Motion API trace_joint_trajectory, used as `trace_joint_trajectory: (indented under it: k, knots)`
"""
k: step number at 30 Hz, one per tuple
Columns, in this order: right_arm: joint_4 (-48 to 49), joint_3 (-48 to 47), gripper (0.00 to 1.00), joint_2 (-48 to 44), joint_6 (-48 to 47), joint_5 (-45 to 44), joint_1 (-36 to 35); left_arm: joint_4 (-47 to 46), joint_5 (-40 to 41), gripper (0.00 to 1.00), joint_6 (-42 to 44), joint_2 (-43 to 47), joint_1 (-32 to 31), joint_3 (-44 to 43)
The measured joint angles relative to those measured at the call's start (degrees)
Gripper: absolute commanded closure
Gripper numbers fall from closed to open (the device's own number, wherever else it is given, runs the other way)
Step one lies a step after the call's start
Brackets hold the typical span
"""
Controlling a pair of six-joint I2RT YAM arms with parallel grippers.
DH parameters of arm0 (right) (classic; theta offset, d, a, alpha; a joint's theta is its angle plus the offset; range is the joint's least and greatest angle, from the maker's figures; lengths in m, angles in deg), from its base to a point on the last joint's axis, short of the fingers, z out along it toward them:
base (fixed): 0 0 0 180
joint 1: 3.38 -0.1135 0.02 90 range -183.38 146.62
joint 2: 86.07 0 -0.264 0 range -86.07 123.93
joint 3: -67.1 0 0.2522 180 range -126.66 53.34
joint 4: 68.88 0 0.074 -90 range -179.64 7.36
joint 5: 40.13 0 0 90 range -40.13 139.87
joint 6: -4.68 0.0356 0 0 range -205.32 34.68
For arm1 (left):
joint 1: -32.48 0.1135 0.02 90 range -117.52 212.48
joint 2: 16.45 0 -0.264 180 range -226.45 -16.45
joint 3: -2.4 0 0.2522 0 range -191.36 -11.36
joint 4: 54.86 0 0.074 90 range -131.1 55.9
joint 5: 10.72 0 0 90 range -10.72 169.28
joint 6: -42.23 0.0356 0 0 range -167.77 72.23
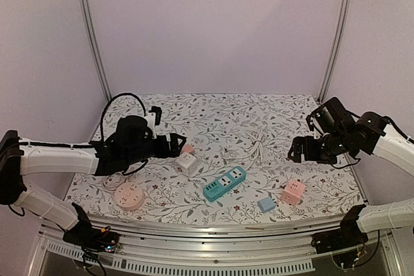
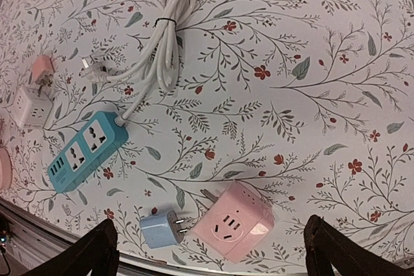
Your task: Insert the plug
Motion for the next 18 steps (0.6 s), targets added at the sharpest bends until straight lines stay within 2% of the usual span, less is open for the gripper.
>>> trace_joint_trajectory:
  k: [9, 14, 18]
  knots:
    - [-7.2, 0.1, 0.01, 8.3, 2.9, -2.5, -10.9, -0.5, 3.2, 0.01, -0.1, 0.0, -4.8, -1.0]
    - [-7.6, 2.4, 0.01, 7.5, 7.5, -3.3, -11.3, -2.8, 6.3, 0.01, -0.5, -0.4, -9.6, -0.9]
    - [-8.0, 5.5, 0.01, 5.7, 12.0, -3.0, -11.3, -4.6, 7.3, 0.01, -0.7, -0.9, -10.7, -0.5]
